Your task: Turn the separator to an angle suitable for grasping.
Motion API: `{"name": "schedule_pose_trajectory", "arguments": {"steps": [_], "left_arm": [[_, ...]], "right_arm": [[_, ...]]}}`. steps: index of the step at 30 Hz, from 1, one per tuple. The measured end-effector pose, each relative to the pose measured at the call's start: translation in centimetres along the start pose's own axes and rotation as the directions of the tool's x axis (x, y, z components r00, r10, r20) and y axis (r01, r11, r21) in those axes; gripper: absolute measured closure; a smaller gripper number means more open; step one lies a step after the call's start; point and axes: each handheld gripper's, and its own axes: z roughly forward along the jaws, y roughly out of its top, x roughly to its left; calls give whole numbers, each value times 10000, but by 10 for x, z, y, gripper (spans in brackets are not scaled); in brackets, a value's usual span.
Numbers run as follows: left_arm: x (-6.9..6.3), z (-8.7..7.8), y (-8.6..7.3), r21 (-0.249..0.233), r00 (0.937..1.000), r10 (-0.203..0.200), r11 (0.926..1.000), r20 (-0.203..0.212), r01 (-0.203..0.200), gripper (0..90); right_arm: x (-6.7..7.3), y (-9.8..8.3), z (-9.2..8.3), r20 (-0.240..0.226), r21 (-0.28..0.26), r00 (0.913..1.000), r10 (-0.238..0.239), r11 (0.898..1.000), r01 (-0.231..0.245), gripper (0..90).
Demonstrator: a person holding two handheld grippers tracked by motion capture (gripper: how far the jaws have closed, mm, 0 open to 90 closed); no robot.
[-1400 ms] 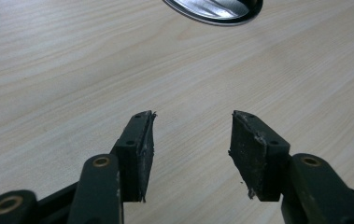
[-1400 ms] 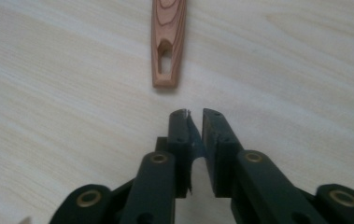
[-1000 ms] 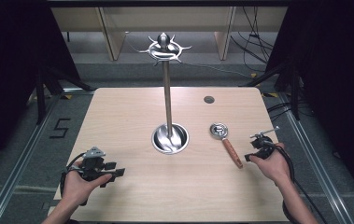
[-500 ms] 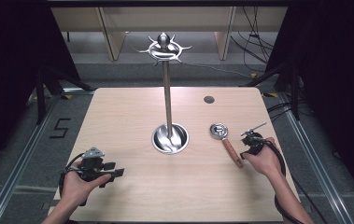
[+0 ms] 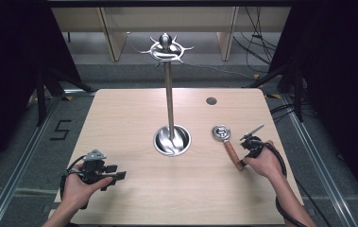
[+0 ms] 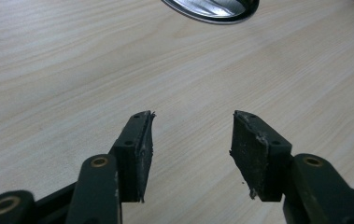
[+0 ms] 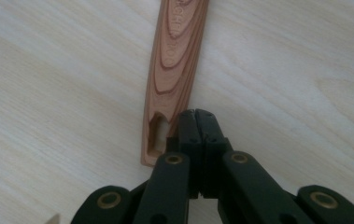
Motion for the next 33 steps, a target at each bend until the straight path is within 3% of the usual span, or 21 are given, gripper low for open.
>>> {"name": "schedule_pose_trajectory", "arguments": {"steps": [1, 3, 4, 5, 6, 9, 10, 11, 14, 16, 17, 20, 23, 29, 33], "left_arm": [[0, 0, 0, 40, 10000, 21, 10000, -20, -21, 478], [0, 0, 0, 25, 10000, 12, 10000, -8, -12, 478], [0, 0, 0, 39, 10000, 20, 10000, 10, -20, 478], [-1, 0, 0, 74, 10000, 74, 9999, 35, -74, 478], [-1, 0, 0, 59, 9999, 73, 10000, 97, -73, 478], [-1, -1, 1, 104, 9999, 150, 9998, 80, -151, 478], [-1, -1, 0, 67, 9999, 143, 9999, 14, -143, 477], [-2, -1, 0, 132, 9998, 172, 9998, -53, -171, 478], [-1, -1, 0, 121, 9999, 116, 9999, 109, -117, 478], [-1, -1, 0, 89, 9998, 95, 9999, 158, -97, 478], [-1, -1, 0, 94, 9998, 99, 9999, 166, -101, 478], [-1, -2, 0, 104, 9998, 86, 9999, 162, -87, 478], [-1, -1, 0, 37, 10000, 39, 10000, 91, -40, 477], [-2, -1, 0, 20, 9999, 9, 10000, 101, -9, 477], [0, 0, 0, 65, 9999, 20, 10000, 119, -21, 476]], "right_arm": [[4, 1, 0, 5, 91, 9998, 214, 9997, -214, 900], [11, 3, 2, -126, 35, 9999, 111, 9999, -110, 900], [16, 4, 3, -306, 64, 9988, 381, 9993, -379, 900], [17, 7, 4, -179, 52, 9998, 10, 10000, -9, 900], [27, 12, 6, -352, 101, 9992, -185, 9998, 188, 900], [38, 18, 8, -605, 107, 9980, -167, 9998, 174, 900], [40, 22, 9, -490, 94, 9981, -375, 9992, 380, 900], [44, 27, 11, -657, 15, 9958, -634, 9980, 636, 900], [56, 37, 15, -609, -27, 9956, -708, 9975, 708, 900], [63, 47, 20, -701, -269, 9908, -1157, 9931, 1140, 900], [67, 51, 21, -717, -233, 9914, -1095, 9939, 1081, 900], [79, 68, 28, -787, -583, 9820, -1715, 9842, 1672, 900], [85, 74, 29, -773, -518, 9807, -1794, 9831, 1758, 900], [97, 87, 34, -621, -812, 9554, -2886, 9556, 2834, 882], [103, 89, 32, -686, -1078, 9468, -3145, 9458, 3064, 857]]}}
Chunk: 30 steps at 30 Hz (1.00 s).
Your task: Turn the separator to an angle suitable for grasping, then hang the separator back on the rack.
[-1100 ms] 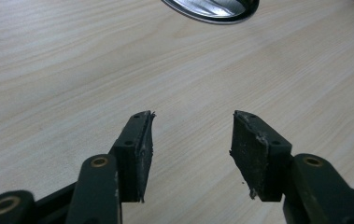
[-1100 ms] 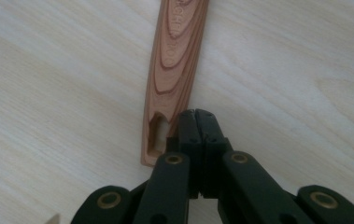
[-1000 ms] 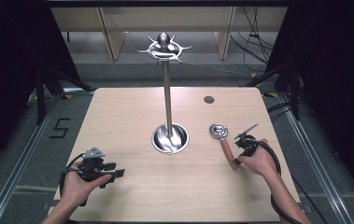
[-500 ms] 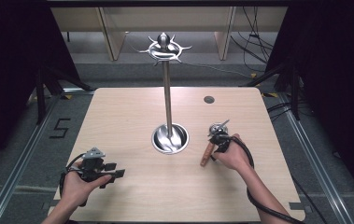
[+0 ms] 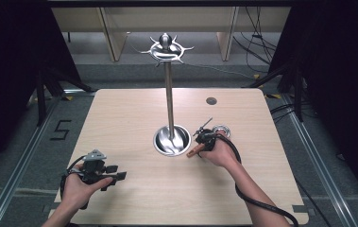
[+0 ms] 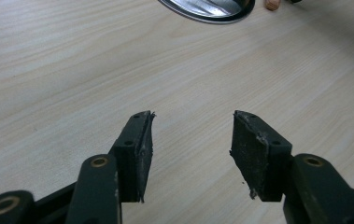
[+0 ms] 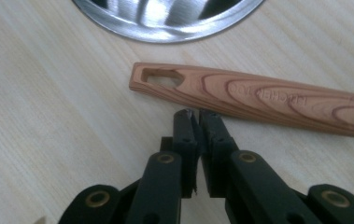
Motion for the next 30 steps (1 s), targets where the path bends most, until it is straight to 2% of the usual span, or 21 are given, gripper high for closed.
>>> {"name": "schedule_pose_trajectory", "arguments": {"steps": [3, 6, 7, 9, 10, 11, 12, 15, 16, 17, 18, 19, 20, 21, 23, 24, 25, 26, 27, 28, 30], "left_arm": [[1, 0, 1, 9, 9999, -69, 10000, 86, 69, 476], [1, 1, 1, 31, 10000, 0, 10000, 62, 0, 476], [0, 1, 0, 1, 10000, -34, 10000, 35, 34, 475], [-1, 1, 0, -20, 9999, -32, 10000, 149, 32, 475], [-1, 0, 0, 7, 10000, 36, 10000, 10, -36, 474], [0, 0, -1, -8, 9999, -31, 10000, 142, 32, 474], [0, 0, -1, 38, 10000, -11, 10000, 40, 11, 474], [-1, -1, 1, -11, 10000, 81, 10000, -39, -81, 474], [0, -1, 1, 43, 9999, 110, 9999, 111, -110, 473], [-1, 0, 0, -29, 10000, -2, 10000, 21, 2, 472], [0, 1, -1, 27, 9999, -43, 10000, -106, 43, 472], [1, 0, -1, 75, 10000, 16, 10000, 71, -16, 471], [2, 0, -2, 51, 10000, -16, 10000, 8, 16, 471], [2, -1, -2, 98, 9999, 10, 10000, -126, -9, 471], [1, -2, -2, 28, 10000, -30, 10000, -93, 30, 471], [0, -2, -2, -114, 9999, -116, 9999, -59, 115, 470], [1, -3, -2, 8, 10000, -14, 10000, -20, 14, 470], [1, -3, -2, 51, 10000, 18, 10000, -20, -18, 469], [1, -1, -3, 62, 9999, -100, 9999, 51, 100, 468], [1, -1, -3, 112, 10000, -87, 9999, -20, 87, 467], [2, -2, -4, 80, 9999, -74, 9999, 89, 73, 466]], "right_arm": [[-4, -3, -8, 85, -198, 9999, -132, 9997, 134, 807], [-14, -9, -20, 248, -35, 9977, -634, 9980, 635, 703], [-19, -12, -25, 241, 21, 9922, -1219, 9925, 1219, 617], [-21, -14, -28, 200, 198, 9897, -1414, 9898, 1411, 580], [-24, -16, -30, 284, 235, 9847, -1721, 9849, 1714, 546], [-25, -18, -33, 500, 322, 9816, -1843, 9826, 1829, 524], [-26, -20, -35, 586, 381, 9785, -1977, 9799, 1957, 507], [-31, -19, -39, 735, 355, 9626, -2607, 9653, 2587, 458], [-32, -19, -39, 690, 403, 9612, -2669, 9635, 2646, 444], [-36, -16, -38, 672, 382, 9463, -3164, 9485, 3144, 425], [-40, -12, -37, 601, 649, 9330, -3549, 9341, 3512, 420], [-42, -9, -35, 691, 789, 9278, -3665, 9292, 3612, 420], [-45, -6, -34, 704, 914, 9164, -3939, 9174, 3873, 420], [-46, -3, -33, 702, 987, 9089, -4110, 9096, 4036, 421], [-49, 3, -31, 718, 990, 8947, -4408, 8958, 4334, 422], [-50, 5, -29, 766, 1036, 8847, -4599, 8862, 4517, 422], [-52, 8, -29, 898, 1175, 8707, -4836, 8733, 4729, 423], [-54, 10, -27, 908, 1355, 8625, -4979, 8642, 4846, 426], [-53, 11, -27, 859, 1449, 8659, -4927, 8661, 4784, 426], [-54, 12, -25, 901, 1483, 8549, -5110, 8557, 4958, 426], [-54, 14, -22, 742, 1600, 8538, -5152, 8512, 4998, 418]]}}
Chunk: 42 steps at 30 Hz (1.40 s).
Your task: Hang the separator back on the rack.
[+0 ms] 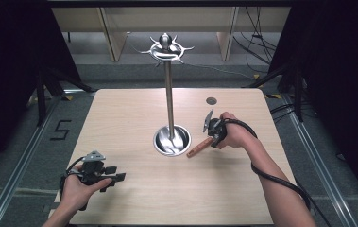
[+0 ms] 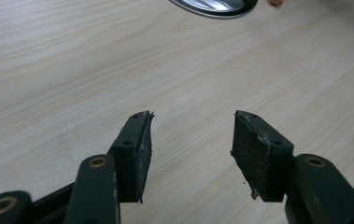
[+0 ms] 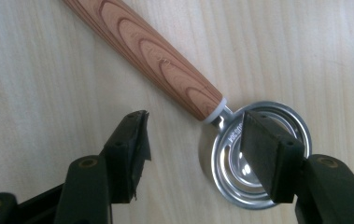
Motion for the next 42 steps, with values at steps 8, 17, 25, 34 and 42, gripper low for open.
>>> {"name": "schedule_pose_trajectory", "arguments": {"steps": [8, 17, 25, 34, 42], "left_arm": [[0, -2, 0, -86, 10000, 40, 10000, -43, -40, 466], [0, 0, -1, -95, 10000, -79, 9999, -7, 79, 466], [-1, 0, -1, -58, 10000, -58, 10000, 24, 58, 466], [-2, -1, -1, 38, 9999, 33, 10000, -134, -32, 465], [-2, 0, -1, -28, 10000, -21, 10000, -46, 21, 464]], "right_arm": [[1, 14, 10, -25, -110, 9966, -823, 9966, 822, 387], [4, 16, 21, -424, 32, 9932, -1083, 9941, 1086, 471], [13, 14, 16, -1485, 800, 9886, -250, 9961, 372, 641], [27, 8, 11, -1660, 1078, 9818, 923, 9913, -750, 688], [33, 13, 13, -1621, 1274, 9832, 843, 9898, -639, 619]]}}
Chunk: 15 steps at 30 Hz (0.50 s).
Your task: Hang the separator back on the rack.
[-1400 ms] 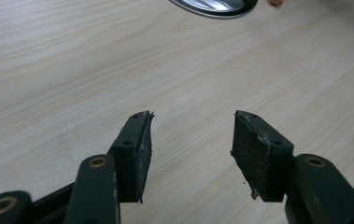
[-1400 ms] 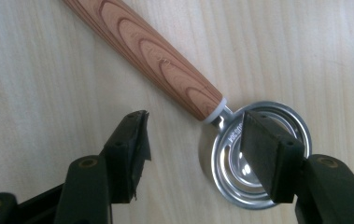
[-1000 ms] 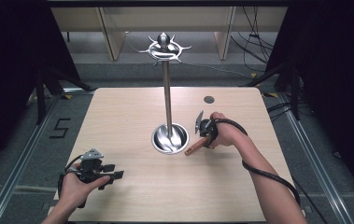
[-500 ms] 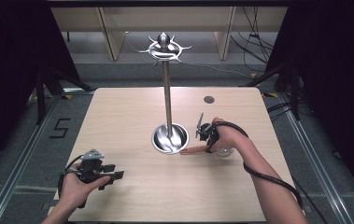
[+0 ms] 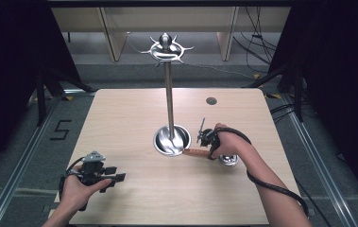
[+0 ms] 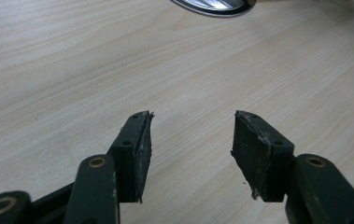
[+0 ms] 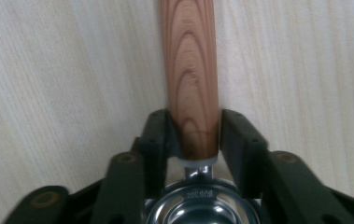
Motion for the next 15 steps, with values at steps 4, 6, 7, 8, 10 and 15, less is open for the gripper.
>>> {"name": "schedule_pose_trajectory", "arguments": {"steps": [4, 6, 7, 8, 10, 15], "left_arm": [[0, 0, 0, 5, 10000, 51, 10000, -41, -51, 464], [0, 0, 0, -32, 10000, -5, 10000, 25, 5, 464], [1, 0, 0, -22, 10000, 31, 10000, -75, -31, 464], [0, -1, 0, 16, 9999, 71, 10000, -97, -71, 464], [1, 0, 0, -28, 10000, 40, 10000, -80, -40, 464], [1, -1, 0, 42, 9999, 136, 9999, -66, -136, 464]], "right_arm": [[1, 4, 1, 90, -122, 9996, -276, 9995, 277, 649], [1, 5, 0, 192, 0, 9994, -291, 9996, 291, 667], [2, 6, 0, 193, 18, 9994, -270, 9996, 270, 683], [2, 6, 1, 198, 12, 9990, -406, 9992, 406, 685], [3, 6, 1, 364, 66, 9974, -624, 9980, 622, 691], [9, 4, 0, 529, -179, 9945, -900, 9957, 910, 693]]}}
